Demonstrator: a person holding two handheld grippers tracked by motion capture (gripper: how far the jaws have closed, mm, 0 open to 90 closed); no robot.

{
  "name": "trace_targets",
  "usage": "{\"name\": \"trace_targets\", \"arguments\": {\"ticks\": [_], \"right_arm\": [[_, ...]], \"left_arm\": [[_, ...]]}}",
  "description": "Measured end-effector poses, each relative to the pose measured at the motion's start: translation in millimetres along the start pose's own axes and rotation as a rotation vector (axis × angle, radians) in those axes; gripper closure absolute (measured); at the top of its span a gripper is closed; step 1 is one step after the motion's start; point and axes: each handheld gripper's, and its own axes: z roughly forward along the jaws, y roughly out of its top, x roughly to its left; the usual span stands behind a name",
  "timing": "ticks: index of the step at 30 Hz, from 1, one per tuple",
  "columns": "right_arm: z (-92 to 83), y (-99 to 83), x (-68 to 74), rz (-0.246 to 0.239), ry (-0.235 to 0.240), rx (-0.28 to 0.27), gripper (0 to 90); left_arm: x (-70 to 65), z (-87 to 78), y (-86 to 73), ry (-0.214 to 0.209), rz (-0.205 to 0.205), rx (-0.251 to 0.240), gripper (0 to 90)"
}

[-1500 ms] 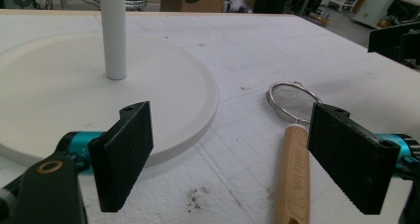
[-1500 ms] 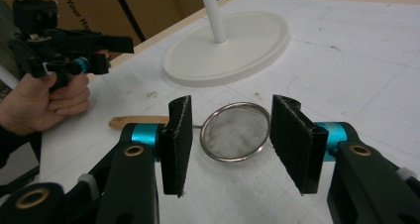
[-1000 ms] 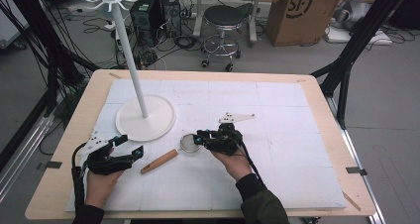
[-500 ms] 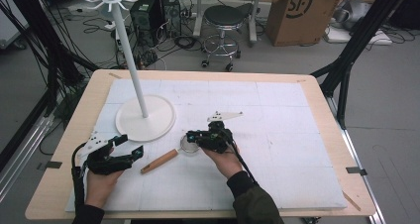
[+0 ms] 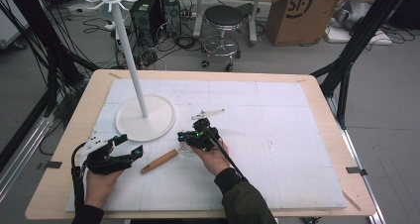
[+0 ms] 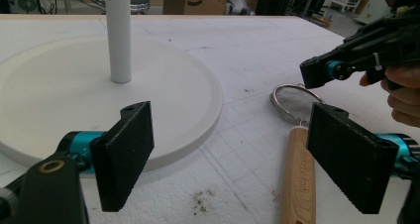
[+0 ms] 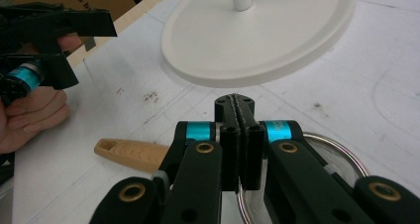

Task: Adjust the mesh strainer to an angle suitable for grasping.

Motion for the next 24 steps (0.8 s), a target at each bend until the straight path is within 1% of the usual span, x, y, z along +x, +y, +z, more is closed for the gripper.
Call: {"name": "trace_targets", "arguments": {"ticks": [1,3,6,8,10,14,18,21,22,24], "right_arm": [[2.6,1.0,0.4,0.001,-0.015,0.017,89.8],[8.2,2.0,-0.4,0.007,-0.018,0.043,89.9],[15.8,1.5,-2.0,0.032,-0.008,0.071,89.9],[20.7,0.8,-1.6,0.04,-0.007,0.095,89.9],[25.0,0.4,1.0,0.026,-0.015,0.103,89.9],[31.7,1.8,7.0,0.022,-0.018,0.12,89.9],[36.2,0.6,6.7,0.041,-0.009,0.143,89.9],[37.5,0.0,7.1,0.036,-0.007,0.144,89.9],[38.5,-0.5,7.2,0.038,0.003,0.151,89.9],[40.6,-1.7,6.4,0.043,-0.002,0.163,89.9]], "left_arm": [[0.1,-0.1,0.0,0.0,0.0,0.0,19.1],[0.5,-0.1,-0.1,0.001,-0.003,-0.002,19.1],[1.0,-0.2,-0.2,0.001,-0.005,-0.002,19.1],[1.3,-0.3,-0.1,0.003,-0.004,-0.002,19.1],[1.3,-0.2,-0.2,0.002,-0.004,-0.002,19.2],[1.2,-0.1,-0.2,0.002,-0.005,0.001,19.2],[1.1,-0.1,-0.4,0.003,-0.004,0.002,19.2],[1.1,0.0,-0.4,0.003,-0.004,0.002,19.2],[1.1,0.0,-0.4,0.003,-0.003,0.003,19.2],[1.1,0.0,-0.4,0.004,-0.003,0.003,19.2]]}}
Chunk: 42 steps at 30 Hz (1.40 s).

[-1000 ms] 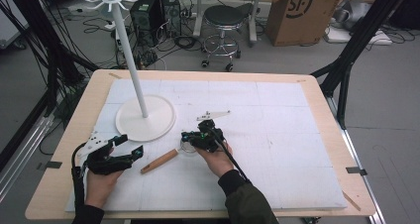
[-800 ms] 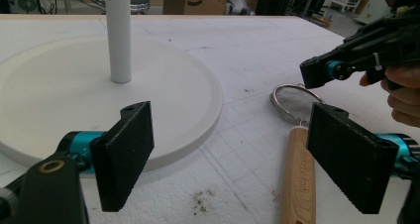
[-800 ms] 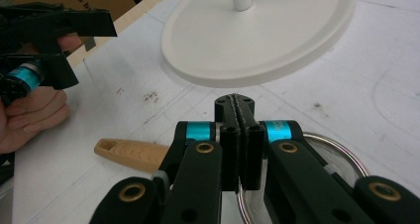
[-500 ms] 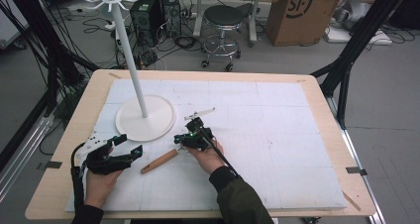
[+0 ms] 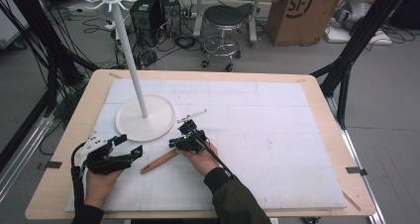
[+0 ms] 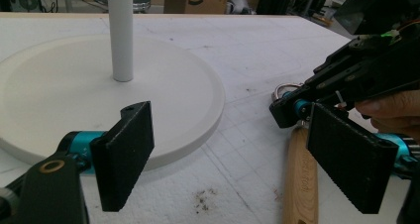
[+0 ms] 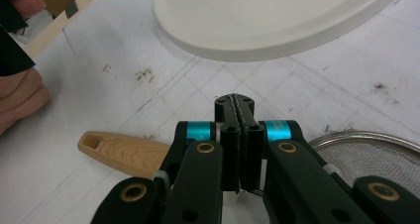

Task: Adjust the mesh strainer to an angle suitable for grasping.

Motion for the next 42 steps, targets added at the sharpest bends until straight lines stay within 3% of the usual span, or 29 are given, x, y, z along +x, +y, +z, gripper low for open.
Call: {"name": "trace_targets", "arguments": {"ticks": [10,11,12,15,16,23,29,35,40,42], "right_arm": [[2.4,-2.0,2.0,-0.016,-0.028,0.025,89.9],[2.0,-2.0,2.2,-0.02,-0.037,0.026,89.9],[-0.2,-2.7,3.1,-0.038,-0.102,0.032,90.0],[-1.8,-5.7,-1.4,-0.017,-0.095,0.033,90.0],[-4.3,-7.3,-4.2,0.012,-0.082,0.032,90.0],[-8.7,-9.3,-6.5,0.019,-0.106,0.033,90.0],[-20.0,-16.3,-17.5,0.058,-0.118,0.011,90.0],[-29.0,-19.7,-26.0,0.066,-0.136,0.011,90.0],[-31.0,-19.7,-26.8,0.07,-0.13,0.002,90.0],[-34.8,-18.6,-24.8,0.066,-0.088,-0.033,90.0]], "left_arm": [[0.0,-0.2,-0.1,0.003,0.0,-0.002,19.5],[0.1,-0.2,0.0,0.003,0.002,-0.002,19.5],[0.1,-0.2,-0.1,0.004,0.001,-0.001,19.5],[0.1,-0.2,-0.2,0.004,0.003,0.001,19.5],[0.1,0.0,-0.3,0.003,0.003,0.003,19.5],[-0.3,0.0,-0.4,0.003,0.004,0.005,19.5],[-0.7,0.6,-0.8,0.002,0.009,0.008,19.5],[-1.3,1.1,-1.0,0.001,0.008,0.01,19.5],[-1.3,1.3,-1.0,0.0,0.009,0.01,19.6],[-1.0,1.4,-1.0,0.004,0.007,0.009,19.5]]}}
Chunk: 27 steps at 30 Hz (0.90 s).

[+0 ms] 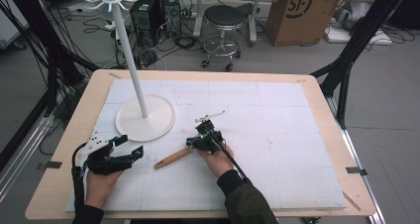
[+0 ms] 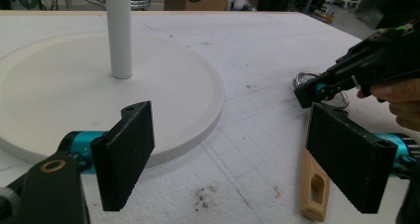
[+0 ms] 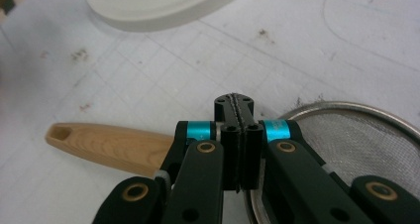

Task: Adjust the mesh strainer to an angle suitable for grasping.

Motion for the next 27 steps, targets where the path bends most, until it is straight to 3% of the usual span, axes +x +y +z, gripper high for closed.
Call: {"name": "trace_targets", "arguments": {"ticks": [4,7,11,17,25,27], "right_arm": [[-5.4,1.5,7.2,-0.012,0.022,-0.026,90.0],[-5.5,0.6,9.3,-0.018,0.017,-0.013,90.0],[-2.0,0.4,2.5,-0.016,-0.007,0.007,90.0],[1.2,0.3,0.4,0.008,0.008,0.016,90.0],[2.6,-0.3,-4.9,0.008,-0.021,0.04,90.0],[2.3,-1.9,-8.7,0.022,0.004,0.042,90.0]], "left_arm": [[0.0,0.3,-0.1,-0.002,-0.002,0.002,19.6],[-0.4,0.1,-0.1,-0.004,0.001,0.002,19.5],[-0.8,0.0,0.0,-0.004,0.004,0.003,19.6],[-0.6,0.5,-0.2,-0.003,0.0,0.001,19.5],[-0.5,0.5,-0.2,-0.003,0.0,0.003,19.6],[-0.5,0.4,-0.2,-0.001,0.004,0.005,19.6]]}}
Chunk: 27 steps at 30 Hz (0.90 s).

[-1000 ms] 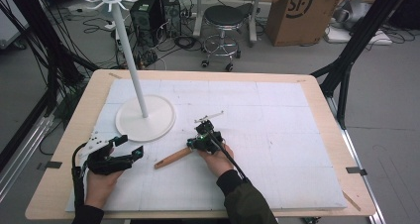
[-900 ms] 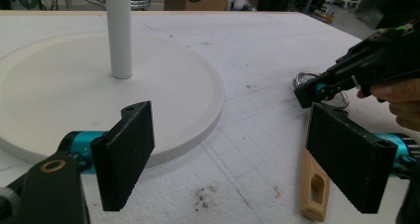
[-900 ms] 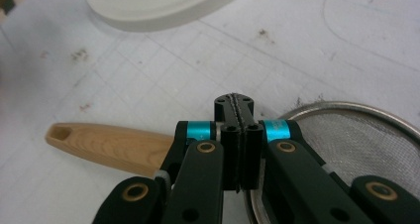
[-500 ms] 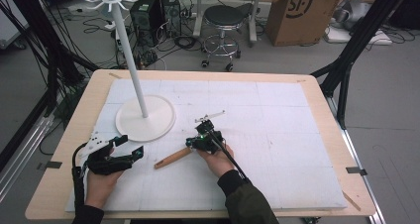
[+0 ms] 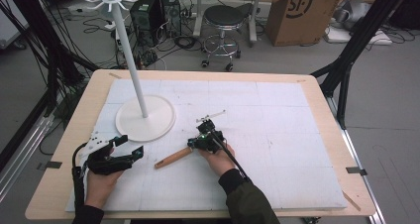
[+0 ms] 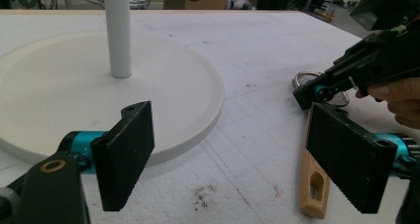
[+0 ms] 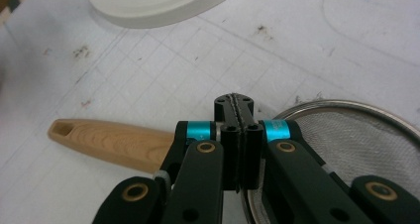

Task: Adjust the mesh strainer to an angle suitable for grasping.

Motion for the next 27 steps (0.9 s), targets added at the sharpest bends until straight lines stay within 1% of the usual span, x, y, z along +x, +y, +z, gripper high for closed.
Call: {"name": "trace_targets", "arguments": {"ticks": [4,7,8,10,12,13,15,17,20,23,25,26,27], "right_arm": [[-3.8,-2.7,-4.6,0.017,-0.007,-0.008,90.0],[-6.2,-4.0,-7.4,0.02,-0.011,-0.013,90.0],[-8.0,-5.0,-9.1,0.029,-0.015,-0.014,90.0],[-12.9,-7.3,-13.7,0.041,-0.018,-0.016,90.0],[-18.0,-11.1,-20.3,0.047,-0.024,-0.03,90.0],[-21.1,-13.3,-23.3,0.06,-0.024,-0.032,90.0],[-27.0,-17.4,-28.4,0.071,-0.03,-0.041,90.0],[-32.0,-21.2,-34.2,0.093,-0.025,-0.052,90.0],[-38.2,-25.4,-39.9,0.104,-0.034,-0.06,90.0],[-42.2,-28.8,-42.6,0.113,-0.038,-0.069,90.0],[-43.6,-29.1,-40.5,0.105,-0.051,-0.078,90.0],[-44.6,-29.2,-38.9,0.099,-0.051,-0.085,90.0],[-46.1,-29.2,-37.5,0.1,-0.04,-0.098,90.0]], "left_arm": [[-0.3,-0.1,-0.2,0.0,0.002,0.004,19.6],[-0.7,0.2,-0.3,-0.002,0.0,0.003,19.5],[-0.8,0.3,-0.4,-0.001,0.001,0.004,19.6],[-1.0,0.4,-0.6,-0.002,0.003,0.007,19.5],[-1.3,0.6,-0.8,-0.002,0.004,0.009,19.6],[-1.4,0.6,-0.8,-0.001,0.004,0.01,19.6],[-1.8,0.7,-0.9,-0.001,0.003,0.009,19.7],[-1.7,0.6,-0.9,-0.002,0.007,0.013,19.7],[-2.3,1.0,-1.0,-0.002,0.005,0.012,19.7],[-2.7,1.5,-1.1,-0.003,0.008,0.016,19.7],[-3.4,1.6,-1.1,-0.005,0.009,0.017,19.7],[-3.7,1.7,-1.2,-0.004,0.007,0.015,19.7],[-3.7,1.7,-1.0,-0.005,0.009,0.015,19.7]]}}
